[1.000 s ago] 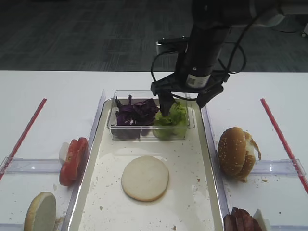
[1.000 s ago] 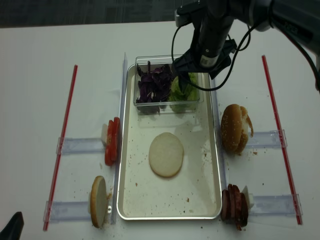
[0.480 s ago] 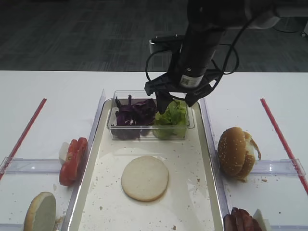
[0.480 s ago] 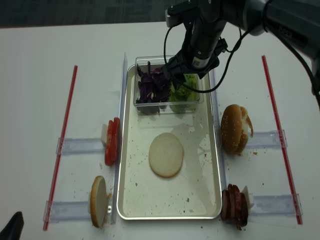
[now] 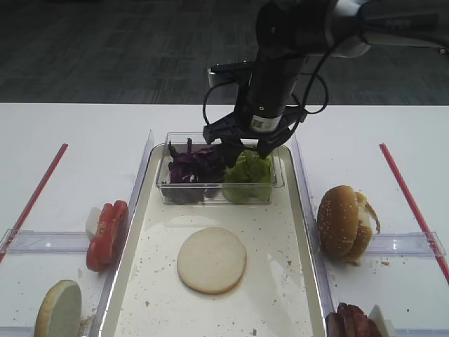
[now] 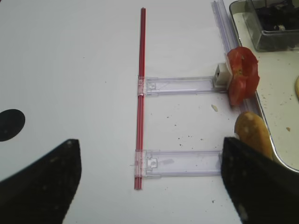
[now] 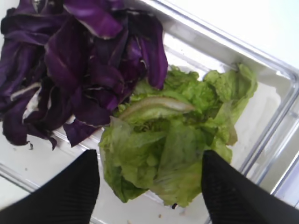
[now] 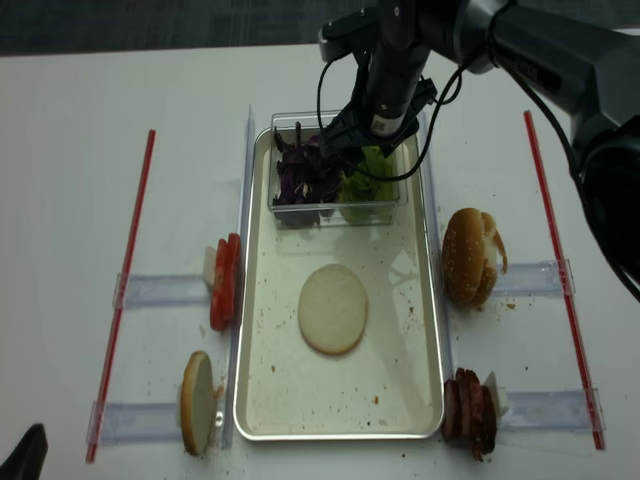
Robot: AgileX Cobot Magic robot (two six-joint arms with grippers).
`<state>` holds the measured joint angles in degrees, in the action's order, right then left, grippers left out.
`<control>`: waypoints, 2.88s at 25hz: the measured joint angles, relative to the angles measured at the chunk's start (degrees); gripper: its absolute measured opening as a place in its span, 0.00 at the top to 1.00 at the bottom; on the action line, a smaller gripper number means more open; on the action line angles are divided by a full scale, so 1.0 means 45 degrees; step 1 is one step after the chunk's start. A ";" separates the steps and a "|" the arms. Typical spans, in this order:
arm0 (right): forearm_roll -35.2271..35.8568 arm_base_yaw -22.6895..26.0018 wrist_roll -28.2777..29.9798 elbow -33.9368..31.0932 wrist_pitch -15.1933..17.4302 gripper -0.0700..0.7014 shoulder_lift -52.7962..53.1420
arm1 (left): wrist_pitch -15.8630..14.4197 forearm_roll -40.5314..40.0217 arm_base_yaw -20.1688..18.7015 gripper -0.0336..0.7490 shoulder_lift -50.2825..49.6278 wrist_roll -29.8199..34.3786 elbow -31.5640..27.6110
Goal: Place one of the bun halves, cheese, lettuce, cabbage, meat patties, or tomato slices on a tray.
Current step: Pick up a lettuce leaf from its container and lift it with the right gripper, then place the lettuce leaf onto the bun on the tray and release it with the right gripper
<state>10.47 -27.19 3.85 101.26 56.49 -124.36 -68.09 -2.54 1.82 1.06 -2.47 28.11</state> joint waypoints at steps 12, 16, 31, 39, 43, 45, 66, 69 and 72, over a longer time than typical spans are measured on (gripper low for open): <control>-0.0266 0.0000 0.0082 0.0252 0.0110 0.45 -0.0905 | 0.0000 0.0000 0.0000 0.24 0.0000 0.0000 0.0000; -0.0392 0.0000 0.0082 0.0281 0.0110 0.66 -0.0905 | 0.0000 0.0000 0.0000 0.24 0.0000 0.0000 0.0000; -0.0470 0.0000 0.0082 0.0347 0.0372 0.84 -0.0357 | 0.0000 0.0000 0.0000 0.24 0.0000 0.0000 0.0000; -0.0474 0.0000 0.0082 0.1237 0.1606 0.84 0.0559 | 0.0000 0.0000 0.0000 0.24 0.0000 0.0000 0.0000; -0.0474 0.0000 0.0057 0.1289 0.2121 0.84 0.0727 | 0.0000 0.0000 0.0000 0.24 0.0000 0.0000 0.0000; -0.0474 0.0000 -0.0021 0.1289 0.2407 0.84 0.0736 | 0.0000 0.0000 0.0000 0.24 0.0000 0.0000 0.0000; -0.0311 -0.0747 -0.0072 -0.5497 0.0227 0.84 0.4852 | 0.0000 0.0000 0.0000 0.24 0.0000 0.0000 0.0000; -0.0142 -0.0747 0.0032 -0.5528 0.0037 0.84 0.4868 | 0.0000 0.0000 0.0000 0.24 0.0000 0.0000 0.0000; -0.0089 -0.0972 0.0147 -0.5528 -0.0189 0.84 0.4880 | 0.0000 0.0000 0.0000 0.24 0.0000 0.0000 0.0000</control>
<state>10.07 -31.57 4.52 76.39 55.63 -102.40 -68.09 -2.54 1.82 1.06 -2.47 28.11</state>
